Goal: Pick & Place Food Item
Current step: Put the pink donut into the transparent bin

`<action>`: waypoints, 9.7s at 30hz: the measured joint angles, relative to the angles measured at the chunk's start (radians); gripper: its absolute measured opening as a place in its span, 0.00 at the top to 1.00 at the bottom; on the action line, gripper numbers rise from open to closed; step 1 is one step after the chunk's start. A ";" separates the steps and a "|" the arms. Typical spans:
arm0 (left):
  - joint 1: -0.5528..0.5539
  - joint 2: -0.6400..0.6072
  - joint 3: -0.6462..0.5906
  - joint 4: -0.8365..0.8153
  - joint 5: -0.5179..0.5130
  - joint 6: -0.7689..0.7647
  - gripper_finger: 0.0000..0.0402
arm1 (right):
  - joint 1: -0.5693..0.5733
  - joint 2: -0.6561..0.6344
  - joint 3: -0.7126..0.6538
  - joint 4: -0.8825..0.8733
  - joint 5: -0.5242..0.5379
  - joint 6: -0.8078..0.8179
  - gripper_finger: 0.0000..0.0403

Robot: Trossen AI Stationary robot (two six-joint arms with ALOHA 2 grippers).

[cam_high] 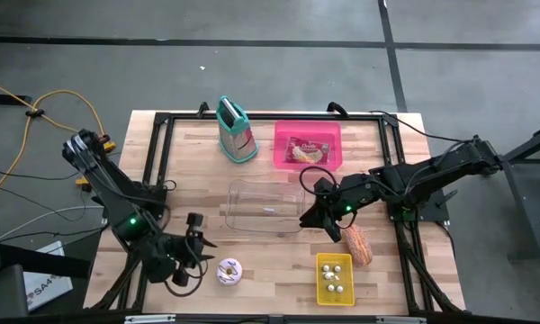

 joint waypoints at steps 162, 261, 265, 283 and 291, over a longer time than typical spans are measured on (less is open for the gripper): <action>0.097 0.661 0.245 -0.055 0.449 0.182 0.53 | 0.000 0.000 0.000 0.009 -0.002 0.000 0.79; 0.715 0.400 0.247 -0.097 0.482 0.452 0.74 | 0.000 0.000 0.000 0.009 -0.003 0.000 0.79; 0.705 0.461 0.246 -0.101 0.492 0.444 0.74 | 0.000 0.000 0.000 0.015 -0.002 0.000 0.79; 0.693 0.592 0.246 -0.072 0.502 0.407 0.74 | 0.000 0.000 0.000 0.014 -0.001 0.000 0.79; 0.693 0.592 0.245 -0.078 0.542 0.407 0.65 | 0.000 0.000 0.000 0.014 -0.002 0.000 0.79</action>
